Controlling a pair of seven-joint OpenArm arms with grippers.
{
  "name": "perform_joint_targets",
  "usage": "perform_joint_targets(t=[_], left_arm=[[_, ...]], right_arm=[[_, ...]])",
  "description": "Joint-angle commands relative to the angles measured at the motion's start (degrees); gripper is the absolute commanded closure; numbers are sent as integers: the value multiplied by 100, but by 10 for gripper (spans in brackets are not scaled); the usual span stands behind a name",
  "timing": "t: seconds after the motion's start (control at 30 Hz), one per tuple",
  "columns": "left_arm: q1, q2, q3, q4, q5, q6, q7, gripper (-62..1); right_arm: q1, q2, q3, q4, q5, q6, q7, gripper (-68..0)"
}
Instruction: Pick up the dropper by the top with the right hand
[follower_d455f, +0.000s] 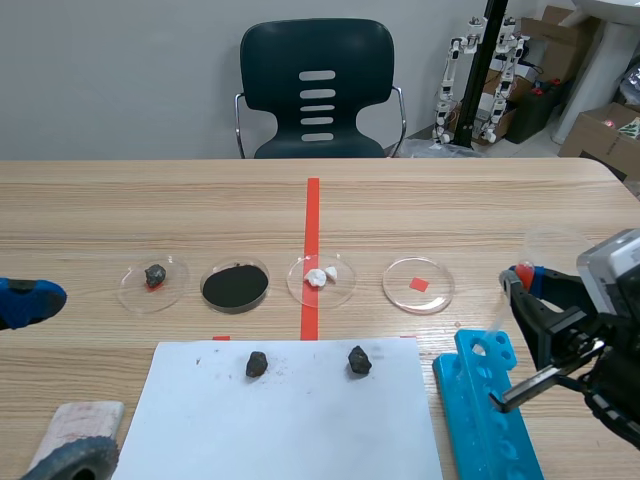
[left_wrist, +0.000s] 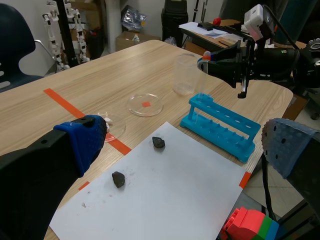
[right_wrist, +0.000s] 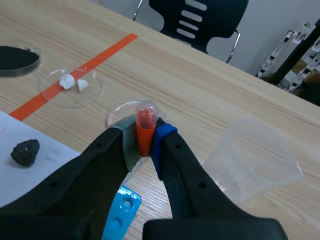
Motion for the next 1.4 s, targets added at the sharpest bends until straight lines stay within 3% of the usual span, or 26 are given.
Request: perform_joint_targets(t=[0.0, 0.33, 1.07, 1.37], left_arm=[[44, 26, 31, 66, -81, -11, -79, -623], [44, 26, 31, 66, -81, -11, -79, -623], [44, 26, 31, 66, -81, -11, -79, -623], [44, 26, 31, 66, -81, -11, -79, -623]], right_arm=[[39, 17, 4, 70, 63, -46, 136, -2], [-52, 17, 4, 199, 129, -44, 275, -2], [-1217, -13, 4, 2031, 186, -52, 131, -2], [-1814, -13, 11, 3042, 184, -649, -240, -2]])
